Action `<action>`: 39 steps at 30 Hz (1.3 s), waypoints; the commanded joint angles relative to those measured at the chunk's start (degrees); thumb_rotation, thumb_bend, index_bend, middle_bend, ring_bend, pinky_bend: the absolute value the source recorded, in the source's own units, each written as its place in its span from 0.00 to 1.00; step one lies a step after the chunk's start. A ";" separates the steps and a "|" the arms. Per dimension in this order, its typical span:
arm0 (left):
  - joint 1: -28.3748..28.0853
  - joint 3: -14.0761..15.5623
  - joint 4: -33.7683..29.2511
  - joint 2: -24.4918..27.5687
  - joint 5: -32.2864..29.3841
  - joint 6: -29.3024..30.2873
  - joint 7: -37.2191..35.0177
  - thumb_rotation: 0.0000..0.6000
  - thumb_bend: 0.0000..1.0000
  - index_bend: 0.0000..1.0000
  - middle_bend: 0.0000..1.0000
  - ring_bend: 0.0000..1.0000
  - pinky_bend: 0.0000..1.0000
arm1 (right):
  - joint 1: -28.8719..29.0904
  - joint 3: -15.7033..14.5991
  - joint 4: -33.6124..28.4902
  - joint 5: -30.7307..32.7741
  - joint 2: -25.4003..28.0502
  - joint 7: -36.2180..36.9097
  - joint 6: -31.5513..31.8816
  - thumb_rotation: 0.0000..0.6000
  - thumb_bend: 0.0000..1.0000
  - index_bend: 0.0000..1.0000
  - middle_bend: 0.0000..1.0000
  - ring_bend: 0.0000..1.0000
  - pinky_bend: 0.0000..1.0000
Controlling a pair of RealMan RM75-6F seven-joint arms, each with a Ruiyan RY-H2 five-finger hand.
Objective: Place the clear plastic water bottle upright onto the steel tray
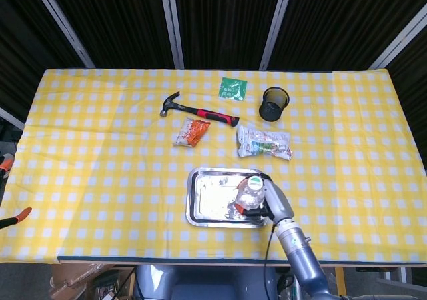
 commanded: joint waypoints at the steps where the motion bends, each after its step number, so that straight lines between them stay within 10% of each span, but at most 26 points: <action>1: -0.04 0.11 -0.17 -0.23 0.11 -0.02 0.64 1.00 0.19 0.06 0.00 0.00 0.00 | -5.87 -1.38 1.46 -2.44 9.09 8.43 -2.55 1.00 0.47 0.73 0.61 0.29 0.00; 14: -0.43 0.36 -1.00 -1.48 0.18 -0.34 3.82 1.00 0.19 0.06 0.00 0.00 0.00 | -16.91 -3.47 11.56 -18.22 25.95 36.12 -10.80 1.00 0.47 0.73 0.61 0.29 0.00; 39: -0.72 0.38 -0.40 -0.72 -0.02 -1.25 1.70 1.00 0.19 0.06 0.00 0.00 0.00 | 0.70 -0.91 11.33 -3.84 -1.79 8.46 -9.92 1.00 0.47 0.73 0.61 0.29 0.00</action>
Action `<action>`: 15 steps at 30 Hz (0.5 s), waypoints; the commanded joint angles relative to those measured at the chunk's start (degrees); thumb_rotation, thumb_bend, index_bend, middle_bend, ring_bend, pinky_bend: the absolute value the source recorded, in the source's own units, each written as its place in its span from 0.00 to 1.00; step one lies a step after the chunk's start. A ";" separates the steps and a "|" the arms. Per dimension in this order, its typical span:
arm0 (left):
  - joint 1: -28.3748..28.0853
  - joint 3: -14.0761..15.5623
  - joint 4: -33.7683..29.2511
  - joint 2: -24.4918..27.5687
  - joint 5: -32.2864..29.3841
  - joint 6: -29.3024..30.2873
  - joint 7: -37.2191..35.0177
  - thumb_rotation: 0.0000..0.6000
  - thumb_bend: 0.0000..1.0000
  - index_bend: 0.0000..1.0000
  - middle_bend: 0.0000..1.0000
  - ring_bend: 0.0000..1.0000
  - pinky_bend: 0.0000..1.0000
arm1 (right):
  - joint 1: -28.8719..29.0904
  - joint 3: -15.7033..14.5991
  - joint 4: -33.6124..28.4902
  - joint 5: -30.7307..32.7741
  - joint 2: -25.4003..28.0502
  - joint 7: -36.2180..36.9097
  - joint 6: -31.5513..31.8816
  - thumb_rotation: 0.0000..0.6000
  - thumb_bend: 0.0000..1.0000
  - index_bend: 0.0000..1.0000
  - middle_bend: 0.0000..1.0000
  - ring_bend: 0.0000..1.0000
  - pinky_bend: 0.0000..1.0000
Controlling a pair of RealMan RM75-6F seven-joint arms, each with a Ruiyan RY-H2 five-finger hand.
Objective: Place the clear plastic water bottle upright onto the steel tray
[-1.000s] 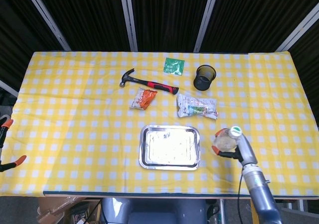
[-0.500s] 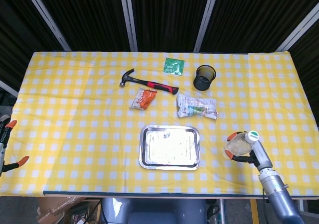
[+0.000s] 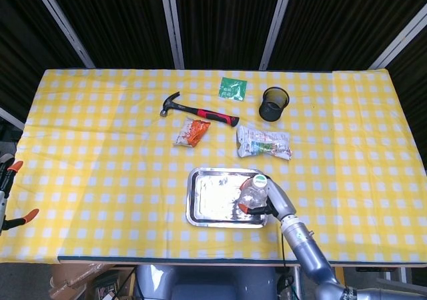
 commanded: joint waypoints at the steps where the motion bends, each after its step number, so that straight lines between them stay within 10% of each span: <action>1: 0.04 -0.02 0.07 0.08 -0.04 0.02 -0.21 1.00 0.19 0.06 0.00 0.00 0.00 | 0.59 -0.18 1.84 1.07 -2.48 -1.54 1.89 1.00 0.47 0.73 0.61 0.29 0.00; 15: -0.14 0.15 0.09 -0.06 0.09 -0.27 0.21 1.00 0.19 0.06 0.00 0.00 0.00 | -1.68 -2.55 11.22 -6.09 -12.35 3.17 5.30 1.00 0.47 0.73 0.61 0.29 0.00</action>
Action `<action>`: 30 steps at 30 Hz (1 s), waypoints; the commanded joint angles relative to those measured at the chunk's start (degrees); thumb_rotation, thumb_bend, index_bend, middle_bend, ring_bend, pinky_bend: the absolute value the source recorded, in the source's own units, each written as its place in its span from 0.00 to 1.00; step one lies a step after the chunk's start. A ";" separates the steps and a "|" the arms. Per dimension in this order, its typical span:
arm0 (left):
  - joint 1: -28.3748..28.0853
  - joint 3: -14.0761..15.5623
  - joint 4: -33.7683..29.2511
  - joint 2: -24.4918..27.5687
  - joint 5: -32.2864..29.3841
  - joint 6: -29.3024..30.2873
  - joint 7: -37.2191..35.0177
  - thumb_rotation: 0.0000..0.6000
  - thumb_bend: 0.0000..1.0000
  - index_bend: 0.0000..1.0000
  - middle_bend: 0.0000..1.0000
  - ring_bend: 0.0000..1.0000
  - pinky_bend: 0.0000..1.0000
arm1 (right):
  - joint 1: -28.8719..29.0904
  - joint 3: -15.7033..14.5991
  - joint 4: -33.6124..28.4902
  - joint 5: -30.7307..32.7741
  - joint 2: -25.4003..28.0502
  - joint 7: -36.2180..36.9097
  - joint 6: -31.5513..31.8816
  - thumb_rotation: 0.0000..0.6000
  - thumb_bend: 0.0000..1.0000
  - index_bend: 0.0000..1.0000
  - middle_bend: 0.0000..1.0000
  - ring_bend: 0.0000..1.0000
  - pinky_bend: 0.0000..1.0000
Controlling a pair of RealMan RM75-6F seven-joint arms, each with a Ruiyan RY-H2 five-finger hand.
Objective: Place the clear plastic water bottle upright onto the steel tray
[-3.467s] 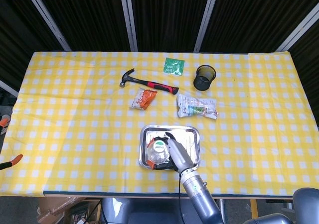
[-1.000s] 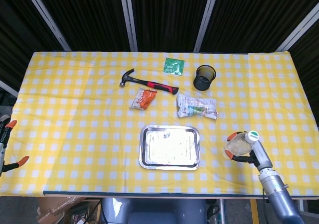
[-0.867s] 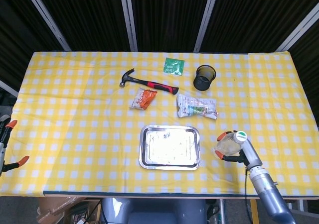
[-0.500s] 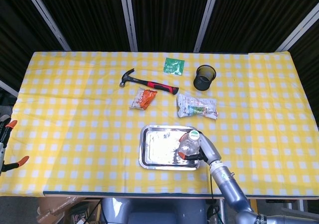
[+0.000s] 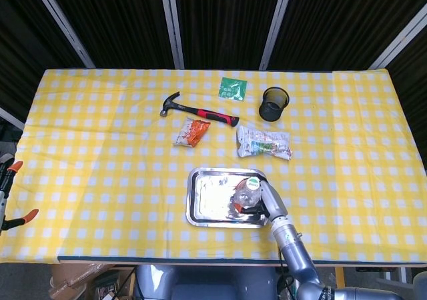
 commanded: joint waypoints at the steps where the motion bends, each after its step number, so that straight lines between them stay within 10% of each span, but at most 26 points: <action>1: -0.06 0.05 0.00 -0.04 0.07 -0.10 0.12 1.00 0.19 0.06 0.00 0.00 0.00 | -0.85 -0.69 2.42 -2.41 -2.73 2.09 0.83 1.00 0.47 0.73 0.61 0.29 0.00; 15: 0.00 0.08 0.00 -0.08 0.27 0.20 0.25 1.00 0.19 0.06 0.00 0.00 0.00 | -2.23 -1.20 6.99 -6.06 -7.13 4.26 1.38 1.00 0.44 0.69 0.61 0.29 0.00; 21: 0.06 0.05 -0.10 -0.21 0.09 0.32 0.60 1.00 0.19 0.06 0.00 0.00 0.00 | -2.10 -1.58 7.05 -5.06 -6.29 4.03 -1.58 1.00 0.13 0.38 0.42 0.17 0.00; 30: 0.04 0.10 -0.16 -0.22 0.22 0.34 0.66 1.00 0.19 0.06 0.00 0.00 0.00 | -0.98 -2.24 5.42 -3.57 -3.45 3.64 -7.64 1.00 0.01 0.07 0.15 0.00 0.00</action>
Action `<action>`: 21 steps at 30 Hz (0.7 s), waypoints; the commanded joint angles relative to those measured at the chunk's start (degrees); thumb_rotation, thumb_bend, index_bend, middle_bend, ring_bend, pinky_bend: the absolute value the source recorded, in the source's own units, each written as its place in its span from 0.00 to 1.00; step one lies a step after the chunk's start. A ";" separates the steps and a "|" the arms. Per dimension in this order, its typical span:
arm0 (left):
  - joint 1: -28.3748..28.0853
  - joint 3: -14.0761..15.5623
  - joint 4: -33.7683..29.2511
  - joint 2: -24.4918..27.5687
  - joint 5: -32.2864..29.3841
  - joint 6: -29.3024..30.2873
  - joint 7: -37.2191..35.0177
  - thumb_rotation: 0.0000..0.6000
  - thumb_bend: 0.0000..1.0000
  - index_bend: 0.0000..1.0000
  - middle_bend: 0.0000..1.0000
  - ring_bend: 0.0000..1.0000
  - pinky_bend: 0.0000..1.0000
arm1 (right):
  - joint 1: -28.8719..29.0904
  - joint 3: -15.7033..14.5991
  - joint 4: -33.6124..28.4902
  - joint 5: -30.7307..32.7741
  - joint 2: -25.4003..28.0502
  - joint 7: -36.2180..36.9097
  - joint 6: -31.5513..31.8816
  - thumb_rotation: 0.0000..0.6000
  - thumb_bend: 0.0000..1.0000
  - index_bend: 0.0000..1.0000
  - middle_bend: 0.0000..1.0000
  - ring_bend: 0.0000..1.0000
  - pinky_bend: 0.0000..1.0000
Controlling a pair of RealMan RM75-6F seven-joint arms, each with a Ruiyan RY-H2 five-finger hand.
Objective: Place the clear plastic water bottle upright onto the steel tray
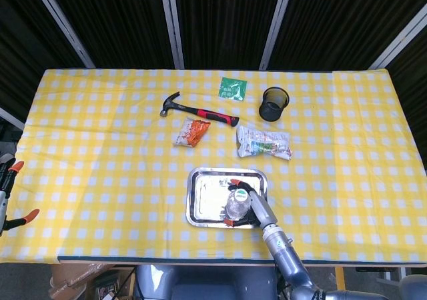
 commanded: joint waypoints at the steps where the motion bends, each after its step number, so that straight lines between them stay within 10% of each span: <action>1: 0.04 0.04 -0.03 0.03 0.17 0.11 -0.11 1.00 0.19 0.06 0.00 0.00 0.00 | 0.38 0.06 -0.92 0.69 1.10 0.24 -1.58 1.00 0.01 0.04 0.13 0.00 0.00; 9: 0.04 0.15 0.08 0.13 0.47 0.17 -0.34 1.00 0.19 0.06 0.00 0.00 0.00 | -0.38 1.18 -5.86 0.68 8.06 0.59 -2.36 1.00 0.00 0.00 0.07 0.00 0.00; 21: 0.59 0.10 -0.45 0.11 0.72 1.42 -0.02 1.00 0.19 0.06 0.00 0.00 0.00 | -8.90 -5.69 -13.33 -10.88 35.33 7.85 -3.14 1.00 0.00 0.00 0.04 0.00 0.00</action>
